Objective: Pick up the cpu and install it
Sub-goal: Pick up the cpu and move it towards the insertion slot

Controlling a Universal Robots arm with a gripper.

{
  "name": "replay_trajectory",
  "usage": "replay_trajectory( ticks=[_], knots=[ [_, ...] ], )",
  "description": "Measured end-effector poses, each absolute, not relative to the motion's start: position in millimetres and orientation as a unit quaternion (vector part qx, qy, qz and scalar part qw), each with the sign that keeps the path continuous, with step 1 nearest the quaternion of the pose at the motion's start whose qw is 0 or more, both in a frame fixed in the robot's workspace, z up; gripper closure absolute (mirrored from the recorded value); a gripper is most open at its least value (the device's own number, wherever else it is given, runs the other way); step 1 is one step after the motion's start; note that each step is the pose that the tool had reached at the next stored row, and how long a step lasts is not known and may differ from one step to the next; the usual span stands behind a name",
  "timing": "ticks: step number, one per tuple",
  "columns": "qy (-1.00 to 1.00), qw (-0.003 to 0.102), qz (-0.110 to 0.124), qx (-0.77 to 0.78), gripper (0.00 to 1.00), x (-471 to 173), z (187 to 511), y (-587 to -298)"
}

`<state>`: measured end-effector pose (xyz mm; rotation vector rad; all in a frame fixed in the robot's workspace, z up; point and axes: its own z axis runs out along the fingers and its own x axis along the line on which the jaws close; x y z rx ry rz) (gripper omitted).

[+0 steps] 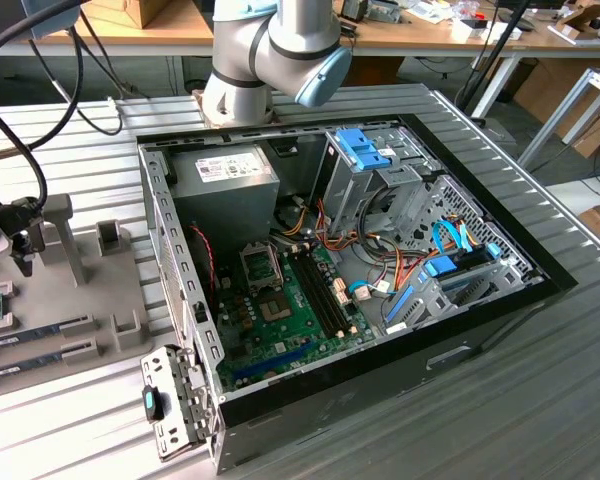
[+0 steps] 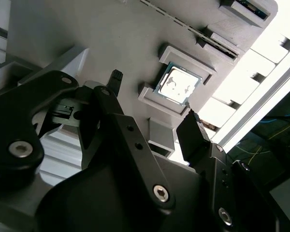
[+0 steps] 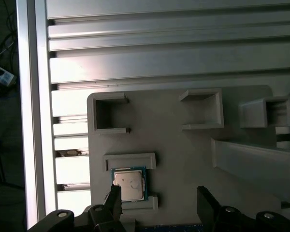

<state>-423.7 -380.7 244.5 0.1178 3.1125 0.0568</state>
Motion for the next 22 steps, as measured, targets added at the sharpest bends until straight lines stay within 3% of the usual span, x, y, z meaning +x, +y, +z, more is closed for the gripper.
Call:
replay_trajectory(
  ticks=[22],
  knots=[
    [0.999,0.013,0.018,0.038,0.28,-423.7,240.1,-380.7]
  ],
)
